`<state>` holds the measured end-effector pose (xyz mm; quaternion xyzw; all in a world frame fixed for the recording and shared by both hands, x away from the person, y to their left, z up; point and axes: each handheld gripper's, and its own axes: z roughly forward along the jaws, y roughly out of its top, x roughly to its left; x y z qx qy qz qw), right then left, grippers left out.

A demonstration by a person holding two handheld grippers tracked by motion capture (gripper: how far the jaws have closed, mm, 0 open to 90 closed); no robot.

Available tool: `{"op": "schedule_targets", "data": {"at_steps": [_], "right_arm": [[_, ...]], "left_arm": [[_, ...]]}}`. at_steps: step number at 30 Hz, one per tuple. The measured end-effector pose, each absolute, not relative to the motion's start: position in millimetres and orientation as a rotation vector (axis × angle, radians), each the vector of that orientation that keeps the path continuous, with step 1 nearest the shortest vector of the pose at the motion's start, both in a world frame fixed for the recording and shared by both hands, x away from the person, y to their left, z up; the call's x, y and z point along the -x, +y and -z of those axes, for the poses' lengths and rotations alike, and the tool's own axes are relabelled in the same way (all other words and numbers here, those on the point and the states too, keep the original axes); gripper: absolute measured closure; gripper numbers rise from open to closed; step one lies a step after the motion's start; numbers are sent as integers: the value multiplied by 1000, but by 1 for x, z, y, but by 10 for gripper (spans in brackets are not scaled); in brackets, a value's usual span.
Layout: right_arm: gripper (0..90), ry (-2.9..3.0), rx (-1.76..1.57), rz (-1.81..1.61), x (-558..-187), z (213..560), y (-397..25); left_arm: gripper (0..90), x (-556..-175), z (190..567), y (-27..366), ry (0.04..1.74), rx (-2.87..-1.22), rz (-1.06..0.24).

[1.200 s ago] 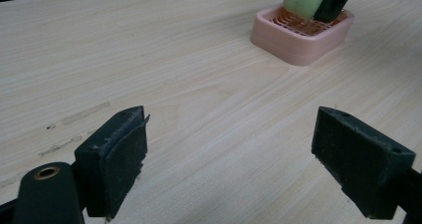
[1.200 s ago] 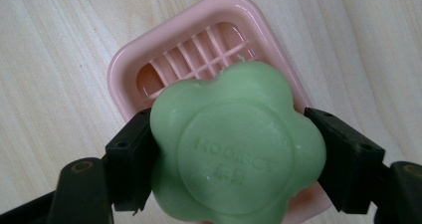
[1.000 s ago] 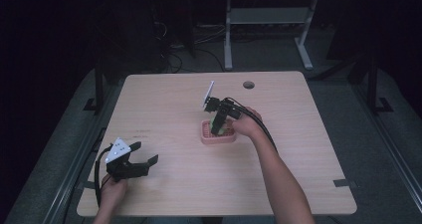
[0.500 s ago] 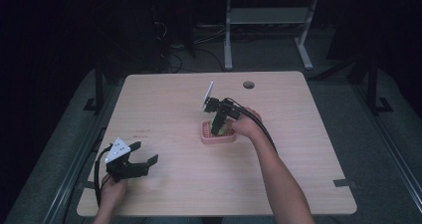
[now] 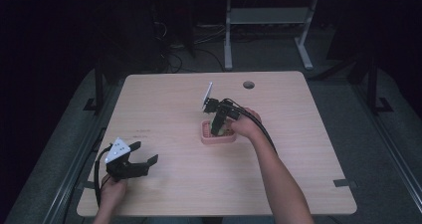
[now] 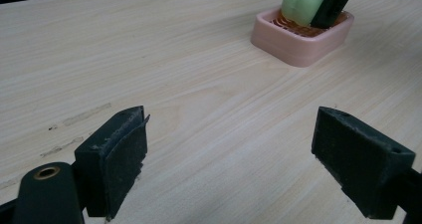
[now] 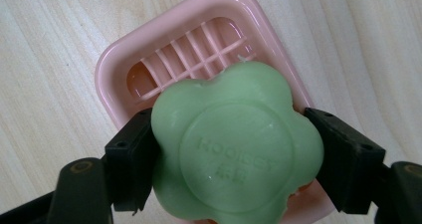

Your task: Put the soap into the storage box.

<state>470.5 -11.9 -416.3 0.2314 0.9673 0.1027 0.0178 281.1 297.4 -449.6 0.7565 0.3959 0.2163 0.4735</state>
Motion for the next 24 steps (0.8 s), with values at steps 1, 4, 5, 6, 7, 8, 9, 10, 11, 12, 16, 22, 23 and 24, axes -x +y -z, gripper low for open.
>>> {"op": "schedule_targets", "data": {"at_steps": [1,4,5,6,7,8,9,10,11,12,16,22,23,24], "right_arm": [[259,3004,-716,-318,-470,416,-12],[259,3006,-715,-320,-470,416,-12],[259,3004,-718,-321,-470,416,-12],[259,3003,-717,-322,-471,416,-12],[259,3003,-723,-321,-471,416,-12],[259,3004,-723,-320,-471,416,-12],[259,3004,-722,-318,-471,416,-12],[259,2999,-717,-318,-470,416,-12],[259,2997,-716,-317,-470,416,-12],[259,2999,-717,-315,-470,416,-13],[259,3000,-717,-319,-470,416,-13],[259,3004,-723,-331,-470,416,-13],[259,3005,-722,-333,-470,416,-13],[259,3007,-721,-335,-470,416,-14]], "left_arm": [[140,-281,450,298,968,-1852,-529],[141,-281,450,297,969,-1850,-529],[140,-281,450,298,967,-1852,-529],[140,-281,450,297,967,-1851,-529],[141,-281,450,297,969,-1850,-528],[141,-281,450,298,968,-1851,-530],[141,-281,450,298,968,-1851,-530],[140,-281,450,298,968,-1852,-530],[141,-281,450,298,967,-1852,-530],[141,-281,450,298,967,-1851,-530],[141,-281,450,297,967,-1853,-529],[141,-281,450,298,967,-1854,-529],[141,-281,450,297,969,-1851,-528],[141,-281,450,297,969,-1850,-528]]}}
